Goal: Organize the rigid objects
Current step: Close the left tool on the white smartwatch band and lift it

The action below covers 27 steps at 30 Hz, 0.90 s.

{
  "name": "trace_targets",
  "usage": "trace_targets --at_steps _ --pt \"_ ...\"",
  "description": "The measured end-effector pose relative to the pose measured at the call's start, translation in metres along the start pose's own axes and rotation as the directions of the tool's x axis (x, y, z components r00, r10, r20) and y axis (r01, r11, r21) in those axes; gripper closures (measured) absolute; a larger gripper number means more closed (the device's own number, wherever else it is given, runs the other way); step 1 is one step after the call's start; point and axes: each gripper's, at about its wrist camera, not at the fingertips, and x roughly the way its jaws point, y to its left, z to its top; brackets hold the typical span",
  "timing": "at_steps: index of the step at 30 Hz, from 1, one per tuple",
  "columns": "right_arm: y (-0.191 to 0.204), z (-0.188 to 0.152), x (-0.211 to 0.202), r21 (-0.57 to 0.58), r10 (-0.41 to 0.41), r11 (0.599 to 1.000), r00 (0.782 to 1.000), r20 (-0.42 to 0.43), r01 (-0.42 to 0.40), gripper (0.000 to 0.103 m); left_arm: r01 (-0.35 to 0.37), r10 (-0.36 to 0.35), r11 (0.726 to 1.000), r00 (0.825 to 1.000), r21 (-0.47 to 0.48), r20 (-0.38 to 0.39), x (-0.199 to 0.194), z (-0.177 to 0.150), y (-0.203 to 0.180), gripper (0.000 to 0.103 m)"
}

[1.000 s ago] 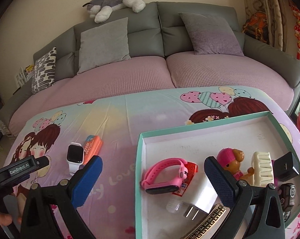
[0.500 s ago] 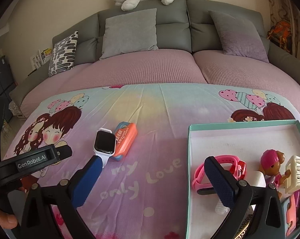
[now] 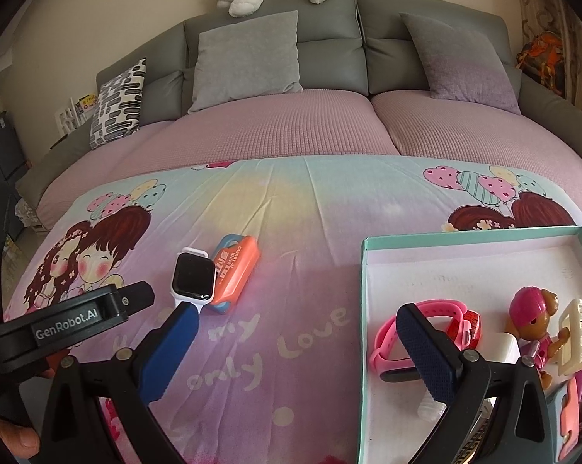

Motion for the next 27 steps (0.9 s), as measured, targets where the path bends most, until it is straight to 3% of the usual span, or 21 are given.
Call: trace_targets --at_steps 6,14,24,27 --pt "-0.010 0.001 -0.003 0.008 -0.034 0.999 0.999 0.008 0.034 0.000 0.092 -0.092 0.996 0.996 -0.003 -0.014 0.006 0.001 -0.012 0.011" --pt "-0.019 0.002 -0.003 0.034 -0.045 0.998 0.999 0.002 0.045 0.000 0.135 -0.136 0.990 0.990 -0.037 -0.032 0.023 0.000 -0.017 0.011" --pt "-0.022 0.001 -0.002 0.042 -0.046 0.998 0.999 -0.004 0.046 0.000 0.125 -0.124 0.992 0.992 0.009 -0.020 0.032 0.001 -0.032 0.012" --pt "-0.024 0.001 -0.002 0.048 -0.047 0.998 0.999 -0.004 0.047 0.000 0.133 -0.132 0.991 0.991 0.016 -0.015 0.034 0.002 -0.035 0.016"
